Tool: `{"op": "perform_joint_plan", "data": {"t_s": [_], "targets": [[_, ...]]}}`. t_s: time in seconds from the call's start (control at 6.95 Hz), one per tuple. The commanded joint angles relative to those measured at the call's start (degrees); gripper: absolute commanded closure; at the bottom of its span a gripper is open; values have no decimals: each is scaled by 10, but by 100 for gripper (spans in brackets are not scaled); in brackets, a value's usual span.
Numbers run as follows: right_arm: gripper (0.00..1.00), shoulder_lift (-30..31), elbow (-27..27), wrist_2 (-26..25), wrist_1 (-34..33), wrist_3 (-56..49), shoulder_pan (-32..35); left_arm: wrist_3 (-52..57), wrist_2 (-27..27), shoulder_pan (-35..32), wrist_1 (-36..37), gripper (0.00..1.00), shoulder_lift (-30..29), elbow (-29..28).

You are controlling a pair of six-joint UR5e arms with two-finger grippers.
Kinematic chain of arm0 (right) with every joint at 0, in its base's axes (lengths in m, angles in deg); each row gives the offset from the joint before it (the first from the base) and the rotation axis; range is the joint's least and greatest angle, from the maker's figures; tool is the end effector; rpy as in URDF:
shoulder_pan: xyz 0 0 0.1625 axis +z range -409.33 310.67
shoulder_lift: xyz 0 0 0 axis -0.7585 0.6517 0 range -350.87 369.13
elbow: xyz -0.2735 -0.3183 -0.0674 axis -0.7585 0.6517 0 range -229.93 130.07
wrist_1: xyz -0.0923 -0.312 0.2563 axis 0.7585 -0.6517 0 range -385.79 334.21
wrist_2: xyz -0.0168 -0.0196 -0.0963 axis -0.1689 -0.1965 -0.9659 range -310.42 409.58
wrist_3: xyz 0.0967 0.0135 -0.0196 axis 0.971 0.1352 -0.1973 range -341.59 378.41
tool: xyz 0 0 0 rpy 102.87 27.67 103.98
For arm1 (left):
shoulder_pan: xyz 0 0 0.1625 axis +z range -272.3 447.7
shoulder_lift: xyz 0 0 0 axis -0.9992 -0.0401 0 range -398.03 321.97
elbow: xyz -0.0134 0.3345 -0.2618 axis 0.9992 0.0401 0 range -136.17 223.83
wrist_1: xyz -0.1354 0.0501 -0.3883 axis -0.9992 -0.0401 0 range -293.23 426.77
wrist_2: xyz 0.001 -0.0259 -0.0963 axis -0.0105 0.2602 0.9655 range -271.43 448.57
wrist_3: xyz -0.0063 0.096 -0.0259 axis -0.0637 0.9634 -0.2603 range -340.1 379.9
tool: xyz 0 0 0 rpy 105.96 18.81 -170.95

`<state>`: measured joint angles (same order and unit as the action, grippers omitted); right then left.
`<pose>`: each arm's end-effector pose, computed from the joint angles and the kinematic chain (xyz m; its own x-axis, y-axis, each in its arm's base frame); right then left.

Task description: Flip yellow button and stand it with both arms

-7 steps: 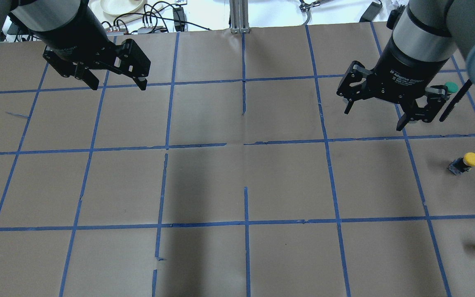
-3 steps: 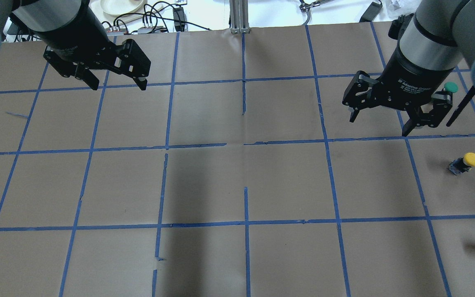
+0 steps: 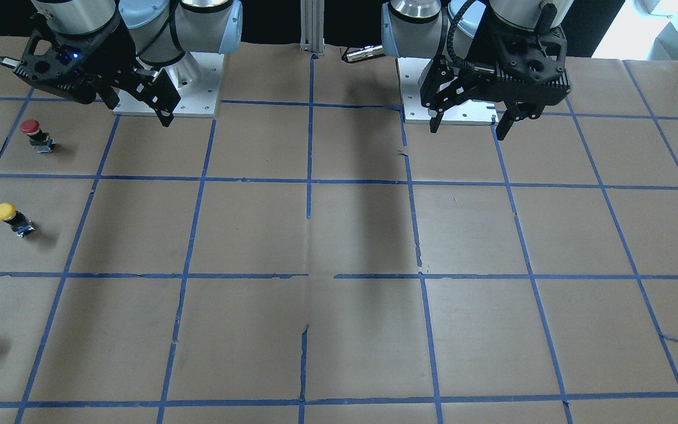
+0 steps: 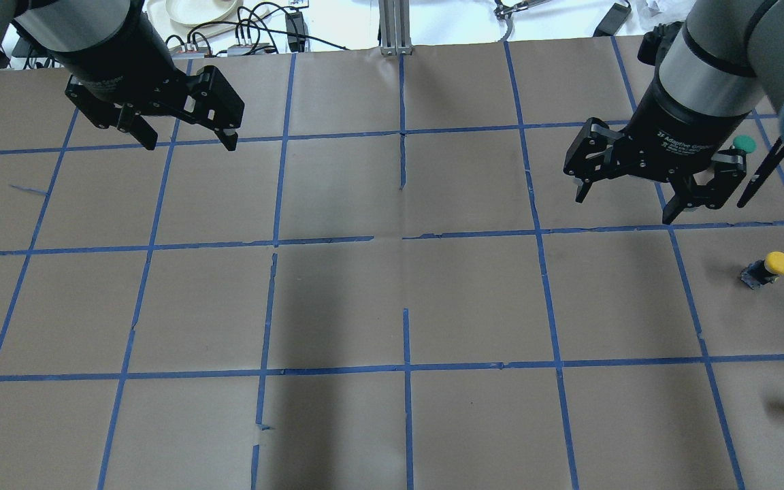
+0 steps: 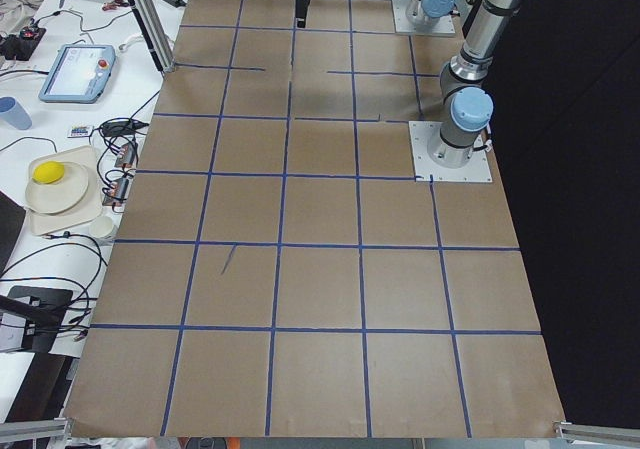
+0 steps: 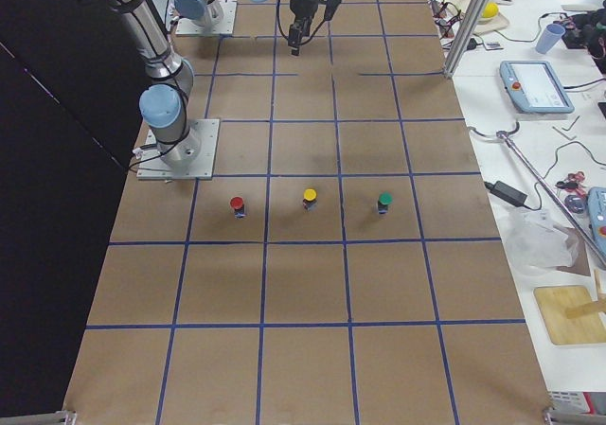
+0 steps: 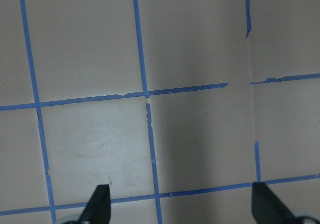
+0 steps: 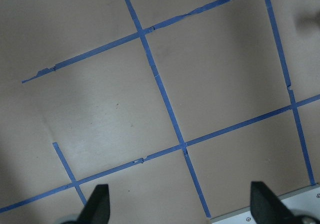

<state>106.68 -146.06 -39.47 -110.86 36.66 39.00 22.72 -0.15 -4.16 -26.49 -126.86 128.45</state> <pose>0.1224 -0.4333 0.4882 -0.9400 0.3411 0.0034 0.3407 0.9381 0.0632 -0.1512 -0.4816 0.5384 -0.9964 0.0829 0.0195 0.0817 0.9949 -0.0585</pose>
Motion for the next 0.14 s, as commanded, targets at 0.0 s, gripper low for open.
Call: {"op": "perform_joint_plan", "data": {"t_s": [0.0], "targets": [[0, 0, 1, 0, -1, -2, 0, 1, -12, 17, -10, 0, 3, 5]]}}
